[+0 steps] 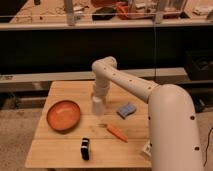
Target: Place the ceramic cup over the eraser
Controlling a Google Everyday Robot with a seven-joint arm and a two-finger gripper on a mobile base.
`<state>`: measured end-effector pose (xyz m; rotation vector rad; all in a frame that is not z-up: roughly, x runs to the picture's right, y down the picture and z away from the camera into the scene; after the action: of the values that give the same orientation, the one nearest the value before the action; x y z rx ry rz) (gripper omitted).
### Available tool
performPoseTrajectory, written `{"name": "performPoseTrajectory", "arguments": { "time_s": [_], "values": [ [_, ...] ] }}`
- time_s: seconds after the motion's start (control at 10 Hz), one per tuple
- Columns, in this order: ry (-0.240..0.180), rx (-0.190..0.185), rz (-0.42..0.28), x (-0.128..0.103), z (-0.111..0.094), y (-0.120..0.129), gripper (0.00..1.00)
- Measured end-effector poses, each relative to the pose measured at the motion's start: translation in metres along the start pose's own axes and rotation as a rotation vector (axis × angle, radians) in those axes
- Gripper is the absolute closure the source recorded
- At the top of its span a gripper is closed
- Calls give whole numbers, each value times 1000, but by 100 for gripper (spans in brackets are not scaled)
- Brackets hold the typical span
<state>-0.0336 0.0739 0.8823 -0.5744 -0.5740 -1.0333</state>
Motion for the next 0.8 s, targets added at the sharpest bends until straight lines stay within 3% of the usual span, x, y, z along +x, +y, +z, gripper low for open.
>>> {"name": "performPoseTrajectory", "arguments": {
  "time_s": [0.2,0.4,0.6,0.8],
  "values": [
    [25,47,1,-4,-32,-4,100],
    [41,79,-6,-11,-65,-11,91],
    [70,117,-9,-16,-103,-16,69],
    [85,130,-3,-16,-116,-18,48]
  ]
}}
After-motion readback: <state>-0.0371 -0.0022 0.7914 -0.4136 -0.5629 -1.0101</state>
